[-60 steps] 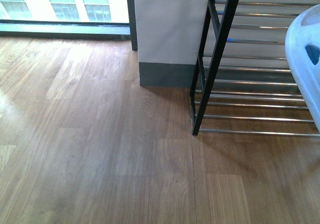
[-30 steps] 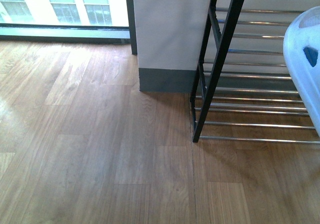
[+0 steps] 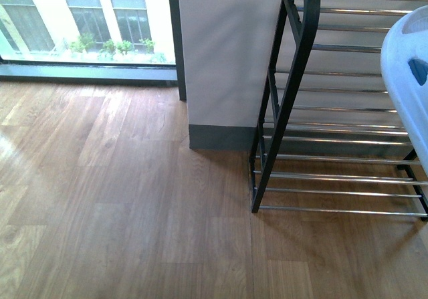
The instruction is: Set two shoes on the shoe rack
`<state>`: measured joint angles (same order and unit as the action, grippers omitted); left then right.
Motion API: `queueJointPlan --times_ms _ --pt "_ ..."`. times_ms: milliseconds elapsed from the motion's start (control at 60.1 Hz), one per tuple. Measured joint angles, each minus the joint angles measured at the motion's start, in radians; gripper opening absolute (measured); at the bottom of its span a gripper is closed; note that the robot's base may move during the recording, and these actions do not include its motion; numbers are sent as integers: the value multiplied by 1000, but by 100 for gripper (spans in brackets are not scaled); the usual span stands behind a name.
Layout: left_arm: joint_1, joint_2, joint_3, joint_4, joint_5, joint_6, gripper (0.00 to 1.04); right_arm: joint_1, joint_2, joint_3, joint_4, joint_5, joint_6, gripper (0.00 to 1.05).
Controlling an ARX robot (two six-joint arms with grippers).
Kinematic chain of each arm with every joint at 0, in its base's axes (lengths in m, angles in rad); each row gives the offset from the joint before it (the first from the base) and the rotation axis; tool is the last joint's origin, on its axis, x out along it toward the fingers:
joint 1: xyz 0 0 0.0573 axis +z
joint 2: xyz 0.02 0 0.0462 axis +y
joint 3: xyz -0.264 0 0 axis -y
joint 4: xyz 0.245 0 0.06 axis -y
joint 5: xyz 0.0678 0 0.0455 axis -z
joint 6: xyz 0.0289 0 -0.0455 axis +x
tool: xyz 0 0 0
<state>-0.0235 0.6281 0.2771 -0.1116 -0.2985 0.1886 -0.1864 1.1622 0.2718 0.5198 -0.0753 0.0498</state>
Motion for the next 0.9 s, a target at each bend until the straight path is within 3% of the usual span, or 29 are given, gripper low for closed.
queueJointPlan --times_ms 133,250,333,649,899 --pt "0 0 0 0 0 0 2 -2 6 -3 18 -12 0 2" --pt "0 0 0 0 0 0 2 -21 72 -53 332 -95 15 2" --pt "0 0 0 0 0 0 2 -27 62 -31 356 -95 23 2" --pt "0 0 0 0 0 0 2 -40 141 274 -5 -92 56 2" --pt "0 0 0 0 0 0 2 -43 412 636 -241 -13 65 2"
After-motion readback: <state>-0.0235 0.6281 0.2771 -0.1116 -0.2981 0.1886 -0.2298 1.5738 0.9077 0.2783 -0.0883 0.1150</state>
